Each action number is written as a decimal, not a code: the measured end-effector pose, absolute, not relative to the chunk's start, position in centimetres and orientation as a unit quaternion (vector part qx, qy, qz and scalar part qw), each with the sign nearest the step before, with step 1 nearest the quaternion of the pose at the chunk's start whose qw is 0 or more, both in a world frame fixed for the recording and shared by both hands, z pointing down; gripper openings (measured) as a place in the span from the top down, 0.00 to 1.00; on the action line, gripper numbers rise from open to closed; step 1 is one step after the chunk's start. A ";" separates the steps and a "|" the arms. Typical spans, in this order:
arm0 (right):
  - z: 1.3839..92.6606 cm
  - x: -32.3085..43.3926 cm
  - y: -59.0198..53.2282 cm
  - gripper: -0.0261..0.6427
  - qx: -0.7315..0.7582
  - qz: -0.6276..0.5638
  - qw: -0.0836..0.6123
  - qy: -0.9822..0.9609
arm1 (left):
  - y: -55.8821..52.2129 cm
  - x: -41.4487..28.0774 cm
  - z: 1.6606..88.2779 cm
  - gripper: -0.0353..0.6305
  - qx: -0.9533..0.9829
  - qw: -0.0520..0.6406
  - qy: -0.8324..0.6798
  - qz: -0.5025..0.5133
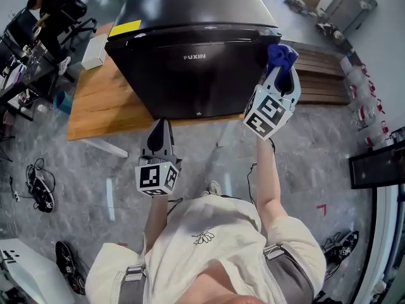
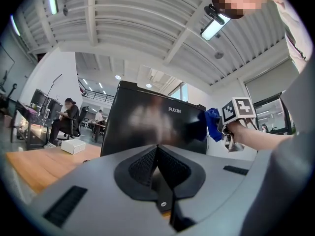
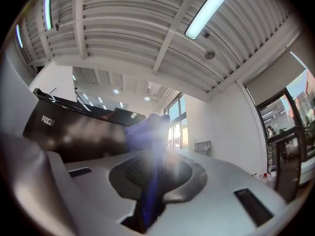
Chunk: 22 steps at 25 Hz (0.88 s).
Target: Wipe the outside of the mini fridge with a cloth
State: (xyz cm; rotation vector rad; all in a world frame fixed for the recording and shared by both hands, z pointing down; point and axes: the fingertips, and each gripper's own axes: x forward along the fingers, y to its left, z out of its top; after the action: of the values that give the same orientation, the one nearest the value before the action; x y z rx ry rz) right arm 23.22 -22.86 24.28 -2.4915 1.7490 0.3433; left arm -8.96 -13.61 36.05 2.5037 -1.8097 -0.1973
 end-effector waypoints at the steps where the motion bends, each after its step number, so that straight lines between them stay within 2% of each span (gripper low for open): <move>1: 24.5 23.1 -22.2 0.87 -0.811 0.109 0.043 0.574 | -13.5 -9.2 36.1 0.94 0.807 0.023 -0.587 -0.063; 7: 26.2 17.2 -18.9 0.87 -0.760 0.090 0.066 0.641 | -13.2 -10.5 35.9 0.94 0.794 0.021 -0.603 -0.070; 18: 27.1 -5.4 -20.4 0.87 -0.573 0.030 0.085 0.814 | -10.0 -16.1 36.3 0.94 0.744 0.024 -0.663 -0.080; 22: 27.6 -13.7 -21.3 0.87 -0.511 0.012 0.051 0.858 | -8.0 -19.4 36.6 0.94 0.706 0.029 -0.701 -0.091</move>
State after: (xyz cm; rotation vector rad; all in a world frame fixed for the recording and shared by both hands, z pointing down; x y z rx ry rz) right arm -13.73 -21.27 27.63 -1.5566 2.6105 0.0360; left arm -19.44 -8.04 36.63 2.1791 -2.1634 -0.2795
